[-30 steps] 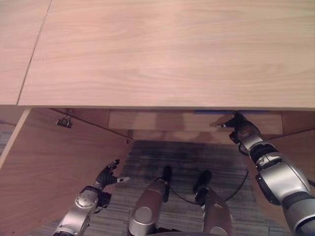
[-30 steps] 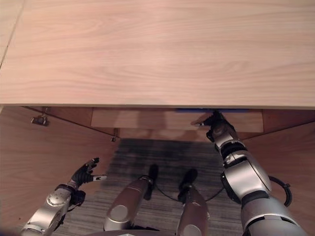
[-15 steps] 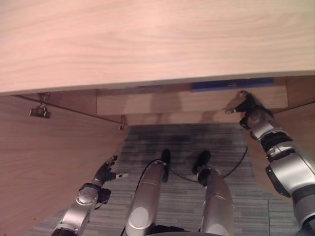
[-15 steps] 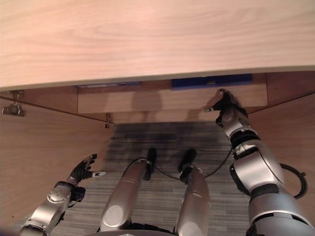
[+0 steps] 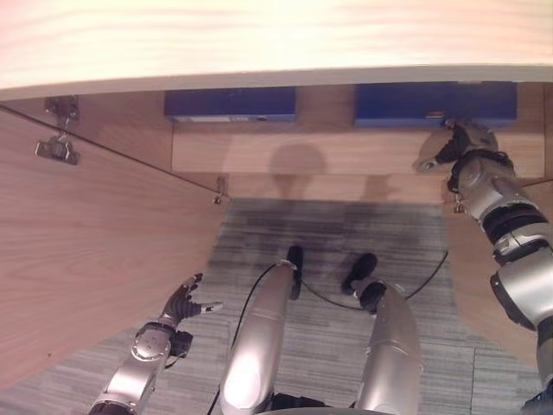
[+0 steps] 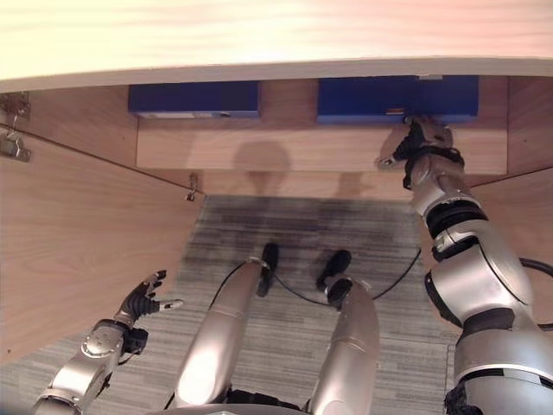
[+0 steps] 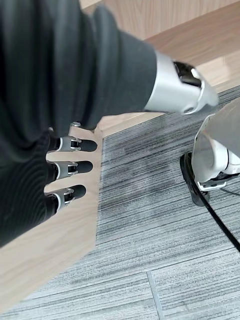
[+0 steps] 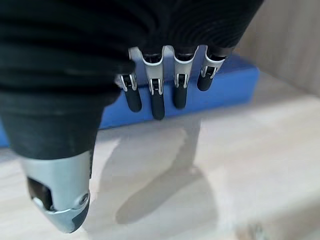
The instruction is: Put the empty folder in the office cabinet
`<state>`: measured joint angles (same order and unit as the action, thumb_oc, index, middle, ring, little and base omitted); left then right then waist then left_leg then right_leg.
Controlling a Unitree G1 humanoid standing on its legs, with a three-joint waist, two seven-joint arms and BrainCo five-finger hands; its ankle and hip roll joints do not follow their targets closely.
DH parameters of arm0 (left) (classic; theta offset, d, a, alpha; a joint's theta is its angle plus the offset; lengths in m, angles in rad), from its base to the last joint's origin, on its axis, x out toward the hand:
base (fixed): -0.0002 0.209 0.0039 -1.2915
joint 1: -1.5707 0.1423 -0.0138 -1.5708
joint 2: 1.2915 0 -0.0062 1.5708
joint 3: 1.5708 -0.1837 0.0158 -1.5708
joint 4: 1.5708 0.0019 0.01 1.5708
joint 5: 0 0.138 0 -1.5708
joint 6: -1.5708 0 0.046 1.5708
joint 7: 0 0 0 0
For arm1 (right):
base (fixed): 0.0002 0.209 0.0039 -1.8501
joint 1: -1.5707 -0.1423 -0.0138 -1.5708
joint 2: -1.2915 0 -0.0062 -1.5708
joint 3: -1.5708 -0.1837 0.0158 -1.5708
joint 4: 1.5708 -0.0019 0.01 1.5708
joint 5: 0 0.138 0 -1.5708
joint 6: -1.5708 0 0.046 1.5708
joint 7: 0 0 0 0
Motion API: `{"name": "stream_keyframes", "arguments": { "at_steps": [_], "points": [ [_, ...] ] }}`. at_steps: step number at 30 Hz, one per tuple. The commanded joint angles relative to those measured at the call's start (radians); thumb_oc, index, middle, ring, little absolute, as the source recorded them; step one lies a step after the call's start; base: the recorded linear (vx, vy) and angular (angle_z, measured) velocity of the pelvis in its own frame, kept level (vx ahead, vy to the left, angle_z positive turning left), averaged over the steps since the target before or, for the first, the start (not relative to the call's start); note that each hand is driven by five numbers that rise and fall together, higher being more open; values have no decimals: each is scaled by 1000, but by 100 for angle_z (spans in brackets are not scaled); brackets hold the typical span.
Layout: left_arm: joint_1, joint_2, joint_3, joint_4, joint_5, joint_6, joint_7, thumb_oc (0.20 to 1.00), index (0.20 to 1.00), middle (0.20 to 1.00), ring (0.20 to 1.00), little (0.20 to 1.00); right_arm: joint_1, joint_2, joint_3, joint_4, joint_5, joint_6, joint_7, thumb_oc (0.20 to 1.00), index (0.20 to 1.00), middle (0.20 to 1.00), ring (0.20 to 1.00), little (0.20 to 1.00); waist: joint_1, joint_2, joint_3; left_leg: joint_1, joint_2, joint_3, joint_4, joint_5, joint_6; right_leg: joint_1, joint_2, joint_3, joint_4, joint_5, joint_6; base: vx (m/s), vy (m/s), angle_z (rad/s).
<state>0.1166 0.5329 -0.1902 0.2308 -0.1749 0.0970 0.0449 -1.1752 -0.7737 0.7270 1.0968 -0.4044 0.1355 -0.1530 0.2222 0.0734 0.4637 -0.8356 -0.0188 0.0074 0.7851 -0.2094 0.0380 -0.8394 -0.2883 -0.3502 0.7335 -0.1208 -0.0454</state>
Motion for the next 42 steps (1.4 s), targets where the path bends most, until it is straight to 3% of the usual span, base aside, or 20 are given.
{"name": "stream_keyframes", "arguments": {
  "at_steps": [1, 9, 21, 30, 32, 33, 38, 39, 42],
  "points": [
    [45, 77, 43, -64, 24, -29, 18, 1000, 1000, 1000, 1000, 1000, -56, -63, 65, 60, -75, 12, -1, 1000, 1000, 1000, 1000, 1000, 27, -9, -28, -36, -5, -40, -3, -45, 2, 88, -34, 57, 95, -205, 47, -8, -31, 11],
    [45, 79, 57, -78, 28, -22, 20, 1000, 1000, 1000, 1000, 1000, -71, 3, 112, 142, -77, 8, 41, 1000, 1000, 1000, 1000, 1000, 46, -12, -21, -75, -17, -54, -4, -36, 2, 52, -39, 41, 108, -208, 46, -17, -15, 14],
    [-2, 81, 46, -52, 17, -32, 44, 1000, 1000, 1000, 1000, 1000, -97, 49, 91, 185, -18, 12, 8, 1000, 1000, 1000, 1000, 1000, 65, -5, 0, -71, -23, -61, -82, 7, -6, 56, -44, 15, 56, -167, 62, -10, 2, 3],
    [-27, 93, 36, -35, 5, -39, 41, 1000, 1000, 1000, 1000, 1000, -82, 74, 78, 236, -20, 23, 4, 1000, 1000, 1000, 1000, 1000, 59, -2, 14, 40, -16, -42, -273, 79, -19, 143, -35, -19, -103, -70, 103, -8, 21, 5],
    [-35, 100, 31, -30, 6, -41, 39, 1000, 1000, 1000, 1000, 1000, -68, 92, 72, 242, -25, 25, 7, 1000, 1000, 1000, 1000, 1000, 56, -3, 15, 84, -11, -37, -347, 111, -27, 186, -25, -31, -180, -34, 115, 0, 0, 0],
    [-44, 104, 25, -24, 4, -44, 34, 1000, 1000, 1000, 1000, 1000, -38, 121, 68, 250, -39, 27, 21, 1000, 1000, 1000, 1000, 1000, 50, -7, 4, 158, -4, -25, -456, 156, -35, 249, -11, -44, -284, 19, 135, 0, 0, 0],
    [-50, 106, 20, -20, 3, -46, 26, 1000, 1000, 1000, 1000, 1000, 8, 154, 66, 261, -71, 30, 47, 1000, 1000, 1000, 1000, 1000, 49, -5, -10, 252, 2, -14, -567, 198, -39, 325, 1, -59, -380, 66, 154, 21, 14, -8],
    [-43, 96, 28, -2, 3, -44, 22, 1000, 1000, 1000, 1000, 1000, 86, 185, 54, 217, -86, 31, 57, 1000, 1000, 1000, 1000, 1000, 28, -11, -24, 311, 6, 2, -634, 224, -42, 375, 9, -59, -448, 97, 167, 31, 56, -7],
    [-33, 80, 42, 13, 9, -45, 25, 1000, 1000, 1000, 1000, 1000, 171, 201, 32, 147, -109, 35, 58, 1000, 1000, 1000, 1000, 1000, 7, -19, -30, 356, 8, 13, -684, 244, -47, 410, 19, -56, -494, 118, 176, 20, 39, -2]
  ]
}}
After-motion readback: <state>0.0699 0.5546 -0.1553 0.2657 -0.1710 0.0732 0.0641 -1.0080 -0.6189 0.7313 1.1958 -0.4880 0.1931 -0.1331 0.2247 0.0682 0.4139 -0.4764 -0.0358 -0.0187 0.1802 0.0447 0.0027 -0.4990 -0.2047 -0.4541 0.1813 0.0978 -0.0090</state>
